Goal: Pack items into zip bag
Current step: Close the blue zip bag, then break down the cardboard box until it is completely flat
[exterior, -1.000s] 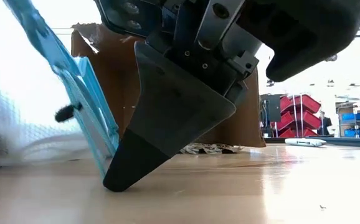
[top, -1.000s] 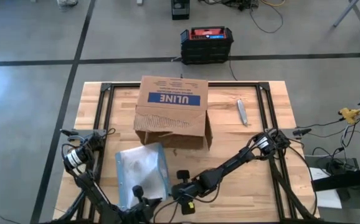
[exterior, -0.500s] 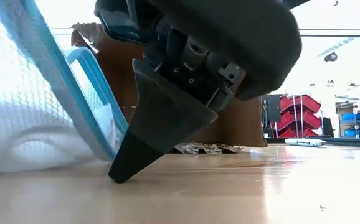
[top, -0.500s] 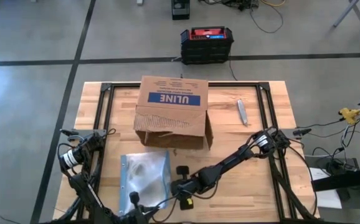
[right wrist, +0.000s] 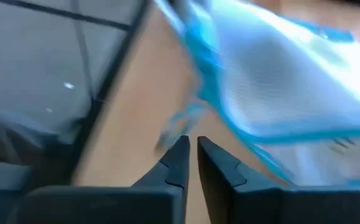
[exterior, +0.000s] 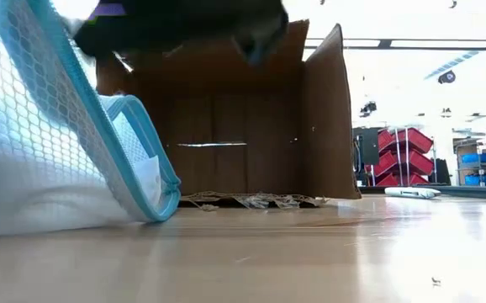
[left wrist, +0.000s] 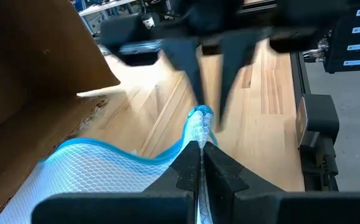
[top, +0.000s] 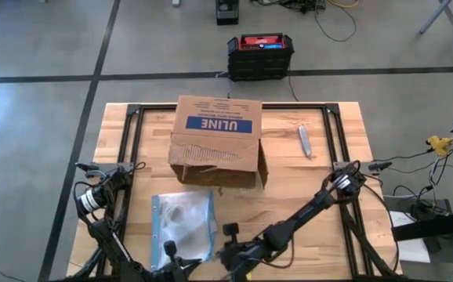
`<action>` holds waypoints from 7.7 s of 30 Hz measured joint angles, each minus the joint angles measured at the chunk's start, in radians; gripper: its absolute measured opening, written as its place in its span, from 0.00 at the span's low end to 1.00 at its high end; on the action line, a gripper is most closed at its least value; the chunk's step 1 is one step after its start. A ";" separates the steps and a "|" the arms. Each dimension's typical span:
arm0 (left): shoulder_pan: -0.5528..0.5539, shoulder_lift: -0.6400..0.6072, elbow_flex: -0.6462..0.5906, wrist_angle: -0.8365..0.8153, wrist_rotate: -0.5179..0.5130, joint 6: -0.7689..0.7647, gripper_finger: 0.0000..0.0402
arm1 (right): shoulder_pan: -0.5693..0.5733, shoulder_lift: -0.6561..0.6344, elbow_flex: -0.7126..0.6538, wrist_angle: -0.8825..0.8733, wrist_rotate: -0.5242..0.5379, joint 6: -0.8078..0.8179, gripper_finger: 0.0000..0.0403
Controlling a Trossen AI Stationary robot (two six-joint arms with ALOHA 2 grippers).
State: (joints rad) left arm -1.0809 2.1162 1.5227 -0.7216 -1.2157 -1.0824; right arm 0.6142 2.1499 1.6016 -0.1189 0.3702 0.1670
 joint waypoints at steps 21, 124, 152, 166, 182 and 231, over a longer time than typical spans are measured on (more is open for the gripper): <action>0.002 0.001 -0.001 0.000 -0.002 0.000 0.00 | -0.023 0.059 0.000 0.133 -0.001 0.129 0.36; -0.166 -0.200 -0.304 -0.040 -0.210 -0.427 0.00 | 0.075 -0.759 -0.521 -0.774 0.391 0.699 0.00; 0.033 -0.131 -0.308 0.047 -0.033 -0.419 0.00 | 0.008 -0.137 -0.435 0.198 0.016 0.192 0.00; 0.046 -0.131 -0.347 0.124 -0.117 -0.419 0.00 | 0.007 -0.194 -0.340 -0.058 0.027 0.147 0.04; 0.173 -0.122 -0.461 0.361 -0.340 -0.404 0.00 | -0.040 -0.194 -0.307 -0.031 0.074 0.137 0.47; 0.350 -0.212 -0.710 0.315 -0.019 -0.106 0.00 | -1.176 -0.944 -0.909 -0.748 0.072 0.577 0.23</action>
State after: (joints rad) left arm -0.7306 1.9045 0.8131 -0.4068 -1.2351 -1.1879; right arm -0.5621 1.2063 0.6930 -0.8666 0.4421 0.7441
